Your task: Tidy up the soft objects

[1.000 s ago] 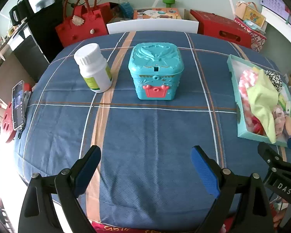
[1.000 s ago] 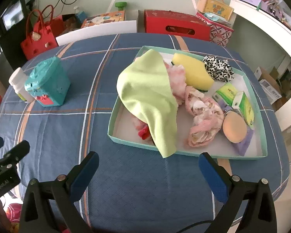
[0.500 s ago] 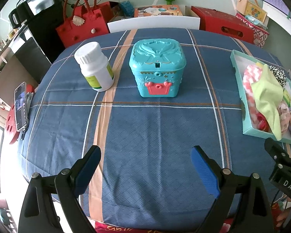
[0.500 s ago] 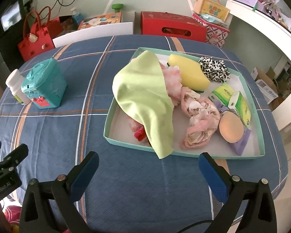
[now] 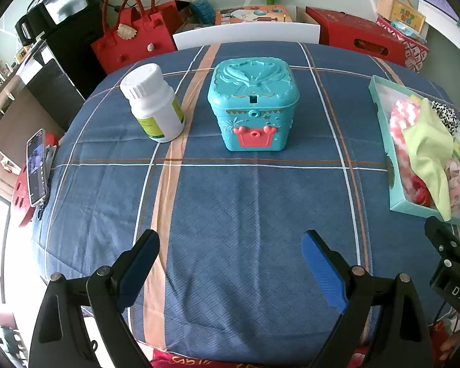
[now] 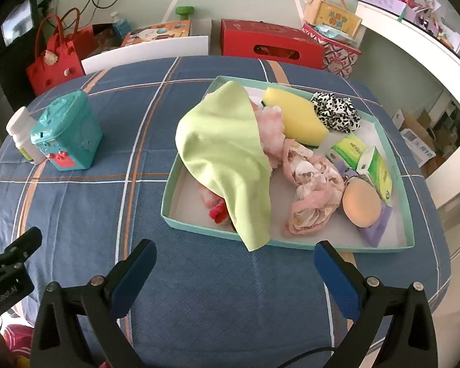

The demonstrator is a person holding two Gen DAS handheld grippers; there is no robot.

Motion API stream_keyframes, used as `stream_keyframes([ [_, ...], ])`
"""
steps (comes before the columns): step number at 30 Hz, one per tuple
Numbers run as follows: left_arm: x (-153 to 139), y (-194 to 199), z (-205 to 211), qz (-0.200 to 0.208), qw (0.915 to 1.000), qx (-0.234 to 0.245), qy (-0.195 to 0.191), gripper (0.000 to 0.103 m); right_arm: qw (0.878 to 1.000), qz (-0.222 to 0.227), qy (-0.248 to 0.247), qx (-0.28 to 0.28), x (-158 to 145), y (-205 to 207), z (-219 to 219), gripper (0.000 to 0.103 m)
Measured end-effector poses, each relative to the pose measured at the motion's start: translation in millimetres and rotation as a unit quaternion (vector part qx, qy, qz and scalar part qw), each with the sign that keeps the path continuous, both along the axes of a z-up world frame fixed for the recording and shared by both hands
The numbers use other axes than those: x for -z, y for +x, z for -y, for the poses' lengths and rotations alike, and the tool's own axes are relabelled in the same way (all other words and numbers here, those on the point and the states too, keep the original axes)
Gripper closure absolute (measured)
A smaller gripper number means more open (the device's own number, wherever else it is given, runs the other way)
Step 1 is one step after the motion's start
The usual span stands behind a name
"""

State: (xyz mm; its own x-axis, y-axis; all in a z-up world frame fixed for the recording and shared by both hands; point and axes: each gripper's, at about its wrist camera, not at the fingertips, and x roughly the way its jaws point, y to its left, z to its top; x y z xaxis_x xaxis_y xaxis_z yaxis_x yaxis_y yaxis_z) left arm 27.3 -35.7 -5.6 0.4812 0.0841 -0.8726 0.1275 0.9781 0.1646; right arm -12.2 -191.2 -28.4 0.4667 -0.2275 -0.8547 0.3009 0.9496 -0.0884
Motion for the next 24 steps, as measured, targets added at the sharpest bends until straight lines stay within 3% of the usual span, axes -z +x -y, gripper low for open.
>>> stream_keyframes([
  [24, 1.2, 0.3, 0.4, 0.001, 0.9997, -0.004, 0.022, 0.009, 1.0, -0.004, -0.009, -0.002, 1.9, 1.2, -0.8, 0.0],
])
